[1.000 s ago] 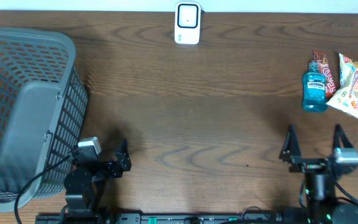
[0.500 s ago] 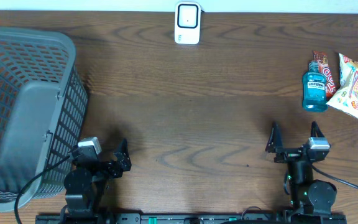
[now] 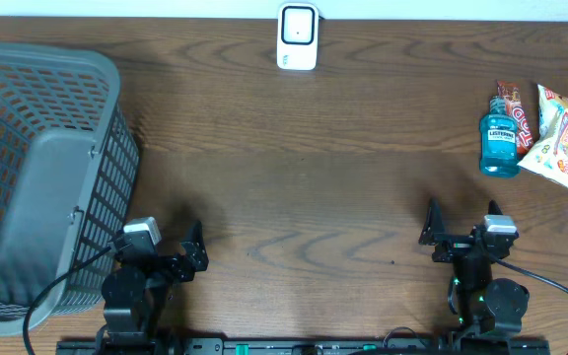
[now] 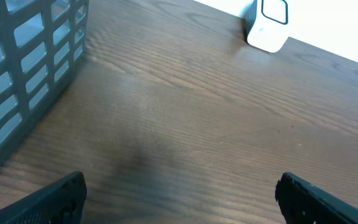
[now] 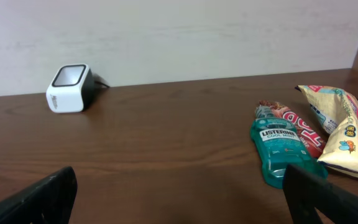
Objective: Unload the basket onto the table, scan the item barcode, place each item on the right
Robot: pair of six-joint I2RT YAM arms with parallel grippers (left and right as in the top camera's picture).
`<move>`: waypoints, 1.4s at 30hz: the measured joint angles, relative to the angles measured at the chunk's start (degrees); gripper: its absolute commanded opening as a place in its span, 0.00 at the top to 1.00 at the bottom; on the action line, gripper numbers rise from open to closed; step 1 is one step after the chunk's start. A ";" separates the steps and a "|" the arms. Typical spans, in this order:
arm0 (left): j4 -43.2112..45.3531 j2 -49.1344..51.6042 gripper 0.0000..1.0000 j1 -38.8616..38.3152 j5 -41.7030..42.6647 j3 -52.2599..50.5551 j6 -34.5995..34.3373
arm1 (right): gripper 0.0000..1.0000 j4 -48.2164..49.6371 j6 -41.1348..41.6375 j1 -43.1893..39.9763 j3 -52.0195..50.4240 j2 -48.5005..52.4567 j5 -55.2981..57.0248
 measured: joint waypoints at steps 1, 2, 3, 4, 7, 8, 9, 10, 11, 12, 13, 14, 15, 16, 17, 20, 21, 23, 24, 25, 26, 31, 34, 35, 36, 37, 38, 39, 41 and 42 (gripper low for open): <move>0.00 0.00 0.02 0.00 0.00 0.00 0.00 | 0.01 0.00 0.02 0.00 0.00 0.00 0.00; 0.00 0.00 0.02 0.00 0.00 0.00 0.00 | 0.01 0.00 0.00 0.00 0.00 0.00 0.02; 0.00 0.00 0.02 0.00 0.00 0.00 0.00 | 0.01 0.00 0.02 0.00 0.00 0.00 0.02; 0.00 0.00 0.02 0.00 0.00 0.00 0.00 | 0.01 0.00 0.00 0.00 0.00 0.00 0.04; 0.00 0.00 0.02 0.00 0.00 0.00 0.00 | 0.01 0.00 0.00 0.00 0.00 0.00 0.17; 0.00 0.00 0.02 0.00 0.00 0.00 0.00 | 0.01 0.00 0.02 0.00 0.00 0.00 0.17; 0.00 0.00 0.02 0.00 0.00 0.00 0.00 | 0.01 0.00 0.02 0.00 0.00 0.00 0.17; 0.00 0.00 0.02 0.00 0.00 0.00 0.00 | 0.01 0.00 0.02 0.00 0.00 0.00 0.17; 0.00 0.00 0.02 0.00 0.00 0.00 0.00 | 0.01 0.00 0.02 0.00 0.00 0.00 0.17; 0.00 -0.02 0.02 0.00 -0.02 0.00 0.07 | 0.01 0.00 0.02 0.00 0.00 0.00 0.17; 0.11 -0.07 0.02 0.00 -0.11 0.00 0.20 | 0.01 0.00 0.02 0.00 0.00 0.00 0.17; 0.50 -0.09 0.02 -0.02 -0.33 0.00 0.39 | 0.01 0.00 0.02 0.00 0.00 0.00 0.17; 2.21 -0.15 0.02 -0.13 -0.68 -0.24 0.63 | 0.01 0.00 0.02 0.00 0.00 0.00 0.17; 4.90 -0.17 0.02 -0.20 -0.92 -0.72 1.09 | 0.01 -0.02 0.02 0.00 0.00 0.00 0.17; 7.76 -0.26 0.02 -0.39 -1.07 -1.29 1.68 | 0.01 0.00 0.02 0.00 0.00 0.00 0.20; 18.25 -0.55 0.02 -1.22 -1.57 -4.31 4.94 | 0.01 -0.02 0.00 0.00 0.00 0.00 0.20; 21.35 -0.66 0.02 -1.57 -1.66 -5.64 6.73 | 0.01 -0.02 0.02 0.00 0.00 0.00 0.20; 23.08 -0.72 0.02 -1.97 -1.84 -6.49 9.90 | 0.01 -0.02 0.02 0.00 0.00 0.00 0.20; 23.26 -0.74 0.02 -2.01 -1.88 -6.56 11.61 | 0.01 -0.04 0.00 0.00 0.00 0.00 0.22; 23.32 -0.79 0.02 -1.99 -1.99 -6.58 13.33 | 0.01 -0.02 0.02 0.00 0.00 0.00 0.22; 23.30 -0.79 0.02 -1.99 -2.01 -6.58 14.93 | 0.01 -0.02 0.02 0.00 0.00 0.00 0.22; 23.02 -0.79 0.02 -1.99 -3.34 -6.58 18.38 | 0.01 -0.02 0.00 0.00 0.00 0.00 0.22; 22.84 -0.81 0.02 -1.99 -4.96 -6.58 17.00 | 0.01 -0.02 0.02 0.00 0.00 0.00 0.22; 22.84 -0.79 0.02 -1.99 -5.25 -6.58 16.74 | 0.01 -0.02 0.02 0.00 0.00 0.00 0.22; 22.82 -0.81 0.02 -1.99 -5.46 -6.58 16.37 | 0.01 -0.02 0.02 0.00 0.00 0.00 0.22; 22.80 -0.79 0.02 -1.99 -5.73 -6.58 16.22 | 0.01 -0.02 0.00 0.00 0.00 0.00 0.22; 22.80 -0.79 0.02 -1.99 -5.90 -6.58 16.04 | 0.01 -0.02 0.02 0.00 0.00 0.00 0.22; 22.80 -0.81 0.02 -1.99 -5.99 -6.58 15.98 | 0.01 -0.02 0.02 0.00 0.00 0.00 0.22; 22.80 -0.79 0.02 -1.99 -6.10 -6.58 15.89 | 0.01 -0.02 0.00 0.00 0.00 0.00 0.22; 22.80 -0.79 0.02 -1.99 -6.10 -6.58 15.80 | 0.01 -0.02 0.02 0.00 0.00 0.00 0.22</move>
